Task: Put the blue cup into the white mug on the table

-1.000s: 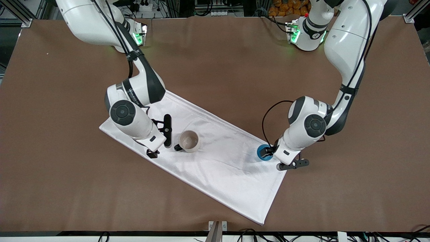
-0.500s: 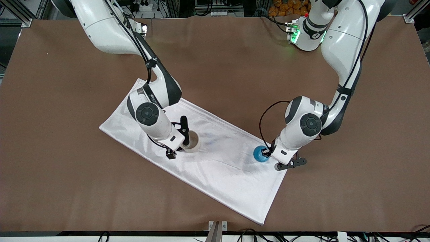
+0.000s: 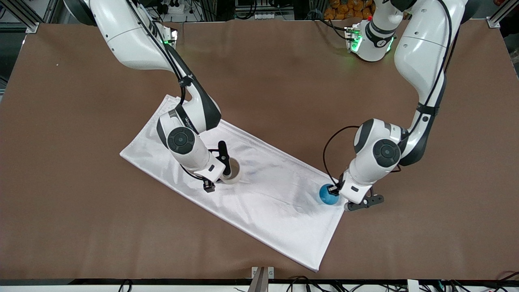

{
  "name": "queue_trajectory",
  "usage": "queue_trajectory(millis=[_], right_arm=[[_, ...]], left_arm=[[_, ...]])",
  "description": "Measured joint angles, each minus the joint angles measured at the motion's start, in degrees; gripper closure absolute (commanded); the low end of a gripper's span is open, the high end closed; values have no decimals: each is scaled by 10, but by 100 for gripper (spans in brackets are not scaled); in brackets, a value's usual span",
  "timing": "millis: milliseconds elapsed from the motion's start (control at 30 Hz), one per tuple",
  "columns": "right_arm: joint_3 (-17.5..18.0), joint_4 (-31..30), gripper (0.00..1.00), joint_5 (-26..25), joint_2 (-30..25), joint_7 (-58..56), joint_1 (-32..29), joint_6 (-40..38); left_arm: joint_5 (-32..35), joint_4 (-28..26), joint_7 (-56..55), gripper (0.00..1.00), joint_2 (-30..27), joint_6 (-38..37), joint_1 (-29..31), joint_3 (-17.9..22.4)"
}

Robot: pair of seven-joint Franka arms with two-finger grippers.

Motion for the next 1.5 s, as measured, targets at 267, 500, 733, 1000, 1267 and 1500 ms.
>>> queue_trajectory(millis=[267, 500, 733, 1000, 1267, 1500], right_arm=[[-1, 0, 31, 0, 4, -4, 0, 7], [0, 0, 46, 0, 9, -7, 0, 15], [0, 0, 65, -11, 13, -9, 6, 19], [-1, 2, 91, -19, 13, -9, 9, 20], [-1, 7, 100, -19, 13, -9, 8, 21], [-1, 17, 100, -18, 10, -8, 8, 16]], left_arm=[[68, 4, 7, 100, -24, -60, 9, 7], [75, 3, 57, 100, -46, -111, 22, 9], [76, -2, 117, 100, -69, -154, 48, 10], [76, -33, 129, 100, -100, -162, 59, 9], [72, -65, 129, 100, -129, -163, 59, 7], [71, -86, 129, 100, -149, -163, 59, 7]])
